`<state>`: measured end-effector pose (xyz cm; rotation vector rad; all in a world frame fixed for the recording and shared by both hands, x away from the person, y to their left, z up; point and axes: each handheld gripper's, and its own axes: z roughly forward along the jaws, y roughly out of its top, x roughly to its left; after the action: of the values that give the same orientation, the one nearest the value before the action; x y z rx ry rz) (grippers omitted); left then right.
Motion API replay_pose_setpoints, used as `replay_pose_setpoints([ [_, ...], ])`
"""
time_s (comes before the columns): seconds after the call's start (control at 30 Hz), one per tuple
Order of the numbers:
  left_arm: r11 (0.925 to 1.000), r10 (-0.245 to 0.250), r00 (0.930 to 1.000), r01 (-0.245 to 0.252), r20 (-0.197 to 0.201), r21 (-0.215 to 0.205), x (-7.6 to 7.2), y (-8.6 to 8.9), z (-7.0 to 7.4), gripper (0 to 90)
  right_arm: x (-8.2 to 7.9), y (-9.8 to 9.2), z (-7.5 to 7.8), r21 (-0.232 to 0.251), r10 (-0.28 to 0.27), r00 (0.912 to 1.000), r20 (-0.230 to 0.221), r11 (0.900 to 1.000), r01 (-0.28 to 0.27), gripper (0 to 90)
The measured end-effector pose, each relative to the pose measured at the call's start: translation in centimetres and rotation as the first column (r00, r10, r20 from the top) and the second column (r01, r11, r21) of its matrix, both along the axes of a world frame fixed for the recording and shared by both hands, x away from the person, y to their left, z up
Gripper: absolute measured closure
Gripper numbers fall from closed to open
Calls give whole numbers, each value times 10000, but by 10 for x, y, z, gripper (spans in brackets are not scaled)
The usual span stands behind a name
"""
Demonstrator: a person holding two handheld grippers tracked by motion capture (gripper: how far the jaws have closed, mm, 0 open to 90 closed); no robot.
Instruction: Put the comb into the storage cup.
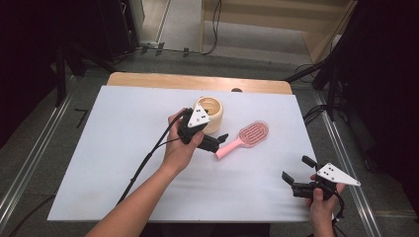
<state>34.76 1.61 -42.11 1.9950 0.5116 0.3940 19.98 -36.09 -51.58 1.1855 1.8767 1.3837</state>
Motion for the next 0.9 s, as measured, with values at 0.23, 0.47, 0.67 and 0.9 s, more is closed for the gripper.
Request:
replay_pose_setpoints([
  [0.23,9971,-339,9984,368,-445,665,6,-21,-5,0,1,1,0,-77,-13,10000,-17,10000,13,0],
  [0.47,9913,-465,9957,559,-806,1188,13,-41,-15,27,1,1,0,-43,-9,10000,-4,10000,9,0],
  [0.67,9860,-58,9969,187,-781,1655,17,-52,-26,112,0,0,0,20,20,10000,2,10000,-20,0],
  [0.9,9743,71,9884,273,-1515,2236,25,-64,-40,144,1,0,0,-34,47,10000,45,10000,-47,0],
])
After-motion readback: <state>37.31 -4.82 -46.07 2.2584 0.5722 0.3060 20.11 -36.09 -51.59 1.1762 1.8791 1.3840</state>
